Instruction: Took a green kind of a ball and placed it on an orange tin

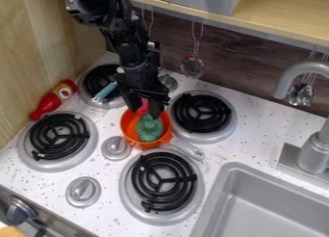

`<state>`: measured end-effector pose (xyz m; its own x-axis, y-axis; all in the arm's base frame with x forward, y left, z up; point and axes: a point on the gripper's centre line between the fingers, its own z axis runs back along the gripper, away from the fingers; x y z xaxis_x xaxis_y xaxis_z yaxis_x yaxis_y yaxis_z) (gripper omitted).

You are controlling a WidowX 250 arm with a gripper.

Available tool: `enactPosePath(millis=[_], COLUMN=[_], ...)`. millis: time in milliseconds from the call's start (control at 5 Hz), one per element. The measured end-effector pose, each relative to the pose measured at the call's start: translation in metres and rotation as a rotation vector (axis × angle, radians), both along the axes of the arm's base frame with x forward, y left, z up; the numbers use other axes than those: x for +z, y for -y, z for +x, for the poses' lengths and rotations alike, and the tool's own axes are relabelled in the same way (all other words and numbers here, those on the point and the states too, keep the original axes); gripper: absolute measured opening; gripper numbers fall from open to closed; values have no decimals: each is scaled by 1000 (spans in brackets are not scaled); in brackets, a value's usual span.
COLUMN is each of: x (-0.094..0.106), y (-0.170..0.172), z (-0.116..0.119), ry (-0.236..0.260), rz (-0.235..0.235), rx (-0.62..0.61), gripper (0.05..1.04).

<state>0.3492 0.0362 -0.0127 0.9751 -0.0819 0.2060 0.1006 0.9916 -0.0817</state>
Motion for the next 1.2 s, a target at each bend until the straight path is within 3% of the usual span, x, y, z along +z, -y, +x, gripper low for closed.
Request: enactPosePath(millis=[200, 400, 600, 800, 1200], x=[0, 20, 38, 56, 57], y=[-3, -3, -5, -11, -30], z=[-2, 3, 0, 3, -10], ry=[-13, 23, -5, 61, -20], rz=[22, 80, 132, 186, 185], rx=[25, 37, 85, 50, 27], gripper=[999, 999, 999, 999, 999])
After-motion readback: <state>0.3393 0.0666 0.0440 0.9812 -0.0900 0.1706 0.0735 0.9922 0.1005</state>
